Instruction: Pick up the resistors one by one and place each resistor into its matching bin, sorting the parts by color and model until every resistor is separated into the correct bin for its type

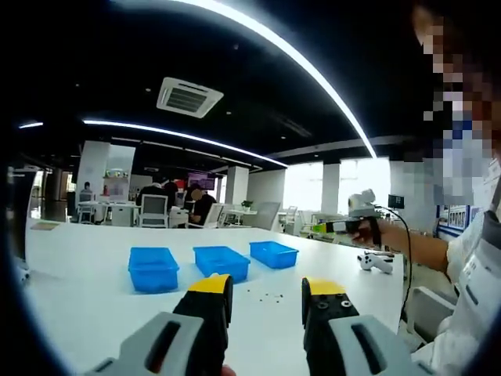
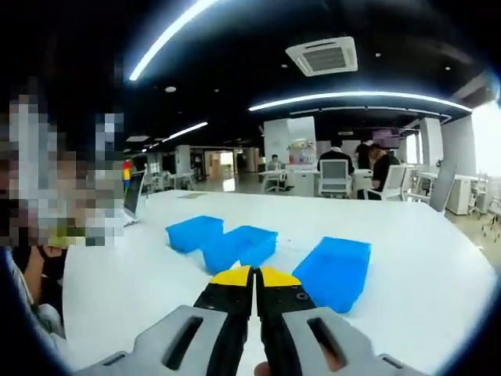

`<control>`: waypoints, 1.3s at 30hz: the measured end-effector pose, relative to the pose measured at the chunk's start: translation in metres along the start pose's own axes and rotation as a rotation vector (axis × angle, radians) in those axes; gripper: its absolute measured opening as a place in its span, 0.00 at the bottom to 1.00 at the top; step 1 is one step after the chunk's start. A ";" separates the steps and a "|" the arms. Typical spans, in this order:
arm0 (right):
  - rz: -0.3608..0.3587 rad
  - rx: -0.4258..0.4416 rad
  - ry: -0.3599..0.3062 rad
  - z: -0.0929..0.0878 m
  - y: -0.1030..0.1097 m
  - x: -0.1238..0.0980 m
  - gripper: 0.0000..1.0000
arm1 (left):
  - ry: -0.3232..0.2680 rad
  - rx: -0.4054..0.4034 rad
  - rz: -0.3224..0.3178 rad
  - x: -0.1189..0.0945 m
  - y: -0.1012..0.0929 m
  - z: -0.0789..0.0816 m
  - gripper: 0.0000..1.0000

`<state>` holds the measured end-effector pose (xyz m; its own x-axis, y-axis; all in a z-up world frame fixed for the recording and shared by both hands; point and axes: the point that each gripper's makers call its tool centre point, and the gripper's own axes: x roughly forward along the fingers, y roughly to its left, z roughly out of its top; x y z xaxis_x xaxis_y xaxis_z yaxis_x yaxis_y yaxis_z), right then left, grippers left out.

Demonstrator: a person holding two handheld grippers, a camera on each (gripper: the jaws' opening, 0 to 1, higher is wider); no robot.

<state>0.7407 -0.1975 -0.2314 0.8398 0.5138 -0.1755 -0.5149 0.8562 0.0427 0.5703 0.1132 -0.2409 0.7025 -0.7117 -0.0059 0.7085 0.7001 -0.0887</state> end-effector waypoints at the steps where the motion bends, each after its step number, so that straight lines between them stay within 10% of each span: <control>1: -0.012 -0.008 0.015 -0.001 -0.006 0.007 0.05 | 0.000 0.000 0.000 0.000 0.000 0.000 0.37; 19: -0.253 0.019 0.075 -0.010 -0.091 0.081 0.05 | -0.016 0.008 0.008 -0.004 -0.001 0.005 0.37; 23: -0.295 -0.015 0.086 -0.012 -0.102 0.082 0.40 | -0.020 0.009 0.011 -0.005 0.001 0.006 0.37; 25: -0.289 -0.014 0.070 -0.009 -0.101 0.081 0.56 | -0.024 0.010 0.012 -0.006 0.001 0.007 0.37; 39: -0.174 -0.121 -0.017 0.015 -0.040 0.032 0.52 | -0.018 0.010 0.011 -0.003 0.001 0.005 0.37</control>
<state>0.7910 -0.2148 -0.2241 0.9203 0.3601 -0.1530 -0.3775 0.9200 -0.1054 0.5694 0.1169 -0.2355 0.7115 -0.7026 0.0113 0.7011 0.7087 -0.0786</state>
